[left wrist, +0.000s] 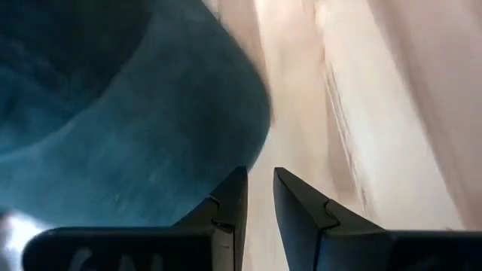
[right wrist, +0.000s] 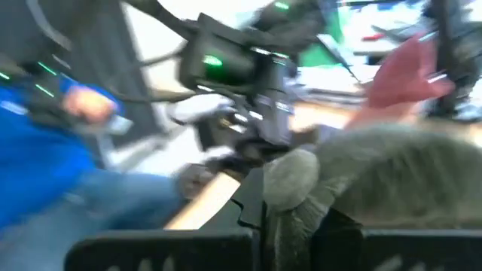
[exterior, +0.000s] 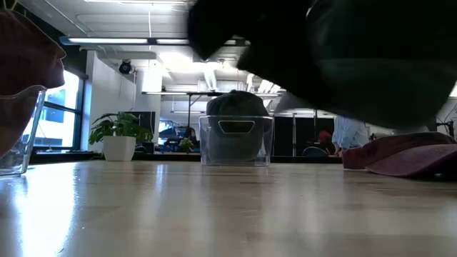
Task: Pick & Place hat
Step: Put the black cap into the top transparent bin
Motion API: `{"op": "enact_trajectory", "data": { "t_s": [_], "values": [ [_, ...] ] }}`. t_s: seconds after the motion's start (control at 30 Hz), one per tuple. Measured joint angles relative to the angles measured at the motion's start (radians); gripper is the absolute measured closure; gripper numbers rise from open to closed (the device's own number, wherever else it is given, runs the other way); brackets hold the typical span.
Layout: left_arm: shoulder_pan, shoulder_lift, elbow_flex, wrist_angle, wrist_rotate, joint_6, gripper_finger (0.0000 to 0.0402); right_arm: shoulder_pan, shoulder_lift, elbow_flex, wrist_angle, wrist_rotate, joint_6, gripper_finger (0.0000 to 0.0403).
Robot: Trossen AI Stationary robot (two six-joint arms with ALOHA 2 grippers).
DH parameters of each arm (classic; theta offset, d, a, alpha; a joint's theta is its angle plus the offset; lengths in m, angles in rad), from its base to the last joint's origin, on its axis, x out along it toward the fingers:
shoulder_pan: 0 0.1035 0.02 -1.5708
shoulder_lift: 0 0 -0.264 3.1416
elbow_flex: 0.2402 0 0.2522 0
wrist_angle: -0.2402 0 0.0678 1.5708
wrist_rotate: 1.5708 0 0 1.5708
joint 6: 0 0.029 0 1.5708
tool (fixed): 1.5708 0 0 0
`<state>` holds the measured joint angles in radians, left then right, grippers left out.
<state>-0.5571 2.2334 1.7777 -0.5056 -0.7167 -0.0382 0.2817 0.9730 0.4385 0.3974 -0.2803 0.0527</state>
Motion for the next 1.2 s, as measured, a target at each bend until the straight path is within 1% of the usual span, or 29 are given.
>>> {"op": "enact_trajectory", "data": {
  "t_s": [0.1, 0.2, 0.3, 0.37, 0.43, 0.5, 0.57, 0.6, 0.67, 0.77, 0.87, 0.93, 1.0, 1.1, 1.17, 1.2],
  "values": [
    [-0.02, -0.03, -0.002, -0.181, -0.112, -0.108, 0.0341, -0.036, 0.0, 0.091, -0.164, 0.101, -0.151, 0.0396],
    [-0.028, -0.059, -0.002, -0.38, -0.23, -0.266, 0.0342, -0.086, 0.005, 0.217, -0.359, 0.207, -0.293, 0.0398],
    [-0.032, -0.107, -0.002, -0.554, -0.3, -0.413, 0.0342, -0.158, 0.023, 0.352, -0.499, 0.257, -0.426, 0.0399],
    [-0.023, -0.139, -0.014, -0.644, -0.34, -0.481, 0.0342, -0.219, 0.051, 0.438, -0.559, 0.249, -0.505, 0.0398],
    [-0.009, -0.178, -0.049, -0.705, -0.378, -0.532, 0.0342, -0.288, 0.087, 0.519, -0.61, 0.216, -0.58, 0.0398],
    [0.018, -0.226, -0.088, -0.705, -0.4, -0.556, 0.0342, -0.362, 0.14, 0.598, -0.652, 0.173, -0.644, 0.04],
    [0.044, -0.293, -0.153, -0.704, -0.398, -0.573, 0.0342, -0.437, 0.203, 0.674, -0.683, 0.13, -0.696, 0.04],
    [0.058, -0.327, -0.188, -0.696, -0.392, -0.572, 0.0342, -0.473, 0.239, 0.71, -0.698, 0.107, -0.722, 0.04],
    [0.098, -0.384, -0.247, -0.625, -0.388, -0.559, 0.0342, -0.539, 0.313, 0.781, -0.724, 0.063, -0.777, 0.0399],
    [0.161, -0.465, -0.354, -0.555, -0.347, -0.513, 0.0342, -0.618, 0.427, 0.891, -0.775, 0.019, -0.873, 0.04],
    [0.236, -0.529, -0.447, -0.409, -0.345, -0.425, 0.0342, -0.678, 0.536, 1.005, -0.835, 0.0, -0.957, 0.04],
    [0.283, -0.576, -0.518, -0.335, -0.307, -0.363, 0.0342, -0.712, 0.605, 1.08, -0.9, -0.016, -1.016, 0.0399],
    [0.344, -0.602, -0.579, -0.187, -0.276, -0.29, 0.0342, -0.737, 0.667, 1.15, -0.984, -0.019, -1.082, 0.0398],
    [0.427, -0.653, -0.696, -0.022, -0.16, -0.182, 0.0342, -0.763, 0.755, 1.243, -1.111, -0.018, -1.179, 0.0399],
    [0.481, -0.665, -0.755, 0.185, -0.052, -0.103, 0.0342, -0.778, 0.807, 1.286, -1.172, -0.019, -1.216, 0.04],
    [0.504, -0.677, -0.789, 0.238, -0.002, -0.077, 0.0342, -0.783, 0.829, 1.297, -1.187, -0.019, -1.232, 0.04]
  ]
}}
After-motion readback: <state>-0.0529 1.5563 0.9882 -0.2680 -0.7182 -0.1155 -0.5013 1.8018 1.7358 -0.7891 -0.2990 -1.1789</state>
